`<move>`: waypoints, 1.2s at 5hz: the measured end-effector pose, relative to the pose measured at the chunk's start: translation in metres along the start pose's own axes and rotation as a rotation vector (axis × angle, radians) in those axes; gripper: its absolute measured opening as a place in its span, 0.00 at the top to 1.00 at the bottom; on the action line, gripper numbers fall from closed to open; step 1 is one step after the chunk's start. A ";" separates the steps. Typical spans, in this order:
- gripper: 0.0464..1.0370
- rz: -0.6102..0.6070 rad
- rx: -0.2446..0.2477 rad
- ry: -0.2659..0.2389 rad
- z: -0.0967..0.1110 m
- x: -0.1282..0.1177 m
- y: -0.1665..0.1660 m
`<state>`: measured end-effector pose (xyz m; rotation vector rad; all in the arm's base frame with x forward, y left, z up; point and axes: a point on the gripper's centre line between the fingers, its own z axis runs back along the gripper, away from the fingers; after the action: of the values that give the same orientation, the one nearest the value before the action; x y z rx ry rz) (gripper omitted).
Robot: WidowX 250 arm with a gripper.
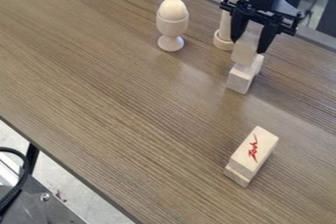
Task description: Take the cube and put it on top of the arch
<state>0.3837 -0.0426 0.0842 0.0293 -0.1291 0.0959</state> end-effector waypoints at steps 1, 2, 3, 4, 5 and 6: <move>0.51 0.010 -0.002 -0.004 0.000 0.001 0.000; 0.51 0.016 -0.003 -0.007 -0.001 0.001 -0.001; 0.51 0.018 -0.001 0.003 -0.007 0.002 -0.001; 0.51 0.025 0.003 0.002 -0.011 0.006 -0.002; 0.47 0.026 0.002 -0.005 -0.012 0.010 -0.002; 0.16 0.041 0.012 0.006 -0.020 0.014 -0.002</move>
<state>0.3999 -0.0431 0.0660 0.0387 -0.1231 0.1373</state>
